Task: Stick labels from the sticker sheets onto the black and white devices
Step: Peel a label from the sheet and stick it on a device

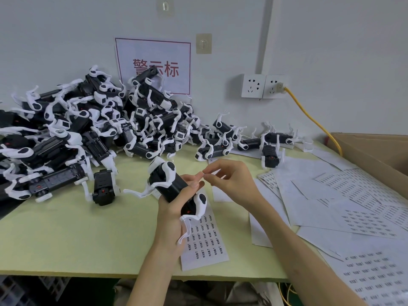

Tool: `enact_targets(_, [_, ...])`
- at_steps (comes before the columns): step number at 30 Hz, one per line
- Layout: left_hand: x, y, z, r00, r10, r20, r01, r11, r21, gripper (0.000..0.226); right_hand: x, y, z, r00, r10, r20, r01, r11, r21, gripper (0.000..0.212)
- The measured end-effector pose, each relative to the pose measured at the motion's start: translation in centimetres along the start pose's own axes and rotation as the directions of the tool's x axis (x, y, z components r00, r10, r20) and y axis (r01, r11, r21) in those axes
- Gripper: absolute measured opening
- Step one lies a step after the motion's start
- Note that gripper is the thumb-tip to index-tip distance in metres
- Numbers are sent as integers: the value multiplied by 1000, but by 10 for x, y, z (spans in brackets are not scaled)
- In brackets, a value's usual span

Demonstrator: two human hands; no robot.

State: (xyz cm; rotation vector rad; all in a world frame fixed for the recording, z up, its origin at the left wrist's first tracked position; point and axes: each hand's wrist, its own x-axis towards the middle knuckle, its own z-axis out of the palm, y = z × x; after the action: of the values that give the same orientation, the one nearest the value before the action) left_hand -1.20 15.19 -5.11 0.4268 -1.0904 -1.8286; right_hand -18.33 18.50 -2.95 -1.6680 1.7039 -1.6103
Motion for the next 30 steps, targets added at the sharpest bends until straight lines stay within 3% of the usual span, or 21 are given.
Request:
enact_targets(2, [0, -1, 1, 1000, -4, 7, 4, 1000, -6, 54, -1, 1, 0, 1000, -15, -19, 14, 999, -43, 9])
enact_targets(7, [0, -1, 1, 1000, 20, 14, -20, 1000, -4, 78, -2, 7, 3, 998, -56, -19, 52, 983, -175, 10])
enact_targets(12, [1, -2, 0, 999, 3, -37, -3, 1000, 15, 40, -2, 7, 7, 996, -79, -30, 70, 971, -227, 19])
enact_targets(14, [-1, 0, 1, 994, 6, -106, -3, 1000, 26, 57, 0, 3, 4, 999, -9, -53, 5, 997, -78, 20])
enact_targets(16, [-3, 1, 1, 988, 17, -154, -9, 998, 55, 70, 0, -1, -3, 990, 116, 77, -128, 977, 169, 4])
enact_targets(18, [-6, 1, 5, 987, 80, -136, -62, 990, 129, 73, -2, -7, -6, 927, 208, 312, -308, 897, 316, 37])
enact_targets(20, [-8, -1, 9, 981, 152, -117, -123, 966, 227, 52, -5, -10, -3, 845, 221, 488, -418, 842, 342, 61])
enact_targets(22, [-9, -2, 12, 976, 185, -113, -143, 941, 307, 26, -7, -11, 3, 791, 208, 575, -457, 827, 329, 65])
enact_targets(25, [-7, -3, 11, 970, 196, -143, -134, 924, 358, 20, -8, -11, 7, 777, 193, 599, -477, 802, 360, 61])
enact_targets(30, [-16, 0, 18, 985, 94, -147, -45, 951, 306, 54, -7, -16, 1, 805, 214, 553, -517, 710, 478, 57])
